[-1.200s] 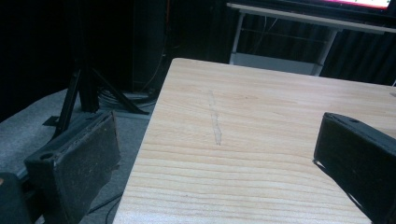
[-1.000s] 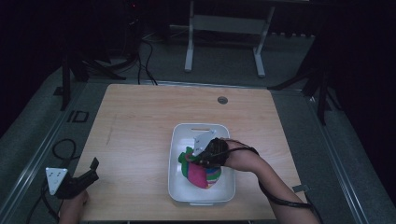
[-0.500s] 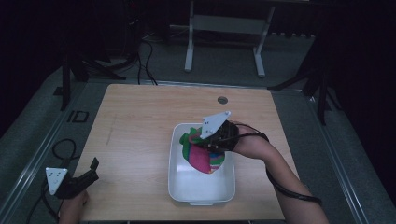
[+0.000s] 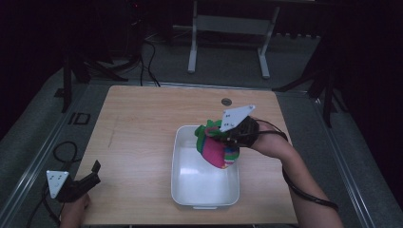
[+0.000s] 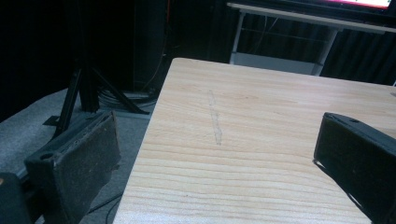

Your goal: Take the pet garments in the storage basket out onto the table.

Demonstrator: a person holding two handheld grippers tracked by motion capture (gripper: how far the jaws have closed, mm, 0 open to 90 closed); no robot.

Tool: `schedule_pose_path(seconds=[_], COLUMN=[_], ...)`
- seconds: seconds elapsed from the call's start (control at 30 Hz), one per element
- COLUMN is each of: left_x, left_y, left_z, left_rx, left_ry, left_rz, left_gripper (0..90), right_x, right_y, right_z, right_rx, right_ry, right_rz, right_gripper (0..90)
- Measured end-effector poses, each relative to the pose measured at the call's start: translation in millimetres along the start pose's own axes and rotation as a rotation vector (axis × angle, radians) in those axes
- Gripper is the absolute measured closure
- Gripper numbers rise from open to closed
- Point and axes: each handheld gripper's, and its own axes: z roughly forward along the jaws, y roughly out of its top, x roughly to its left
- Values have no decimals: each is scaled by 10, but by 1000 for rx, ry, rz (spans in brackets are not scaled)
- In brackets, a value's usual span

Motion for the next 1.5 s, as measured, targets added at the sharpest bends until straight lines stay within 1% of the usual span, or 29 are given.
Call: schedule_pose_path(seconds=[0.03,0.1,0.23,0.37,0.5,0.57,0.67,0.7,0.83,0.93,1.0,1.13,1.17,1.23,1.37,1.43,1.5], left_x=[-1,0,0,5,-4,-5,0,0,-3,-3,-3,-2,-2,-2,-2,-4,-3], left_y=[0,0,0,1,0,-1,0,0,0,0,0,-1,-1,0,-1,-1,0], left_z=[0,1,1,0,1,1,-1,-1,1,0,0,-2,-2,-1,-2,-1,-2], left_rx=[0,0,0,-1,0,0,0,0,0,0,0,1,1,1,1,1,2], left_ry=[0,0,1,2,1,2,1,1,1,1,1,2,2,0,-1,0,0], left_rz=[-1,0,0,-5,1,2,0,0,1,1,1,4,4,3,4,5,5], left_gripper=[9,9,9,9,9,9,9,9,9,10,9,9,9,9,9,9,9], right_x=[-31,-52,-124,-168,-214,-226,-254,-261,-300,-321,-334,-357,-357,-364,-383,-383,-378], right_y=[-45,-70,-207,-330,-468,-504,-619,-647,-788,-877,-943,-1068,-1068,-1176,-1324,-1417,-1521], right_z=[-59,-86,-203,-289,-388,-414,-484,-503,-600,-638,-622,-549,-549,-466,-349,-250,-125], right_rx=[-5,-8,-3,10,14,17,33,30,29,38,46,51,51,55,52,62,84], right_ry=[-19,-24,-57,-79,-111,-115,-142,-148,-173,-195,-209,-214,-214,-210,-199,-195,-199], right_rz=[10,11,40,66,95,104,125,129,167,188,199,227,227,250,293,312,322], right_gripper=[748,748,748,748,748,748,748,748,748,747,747,747,747,747,747,747,747])
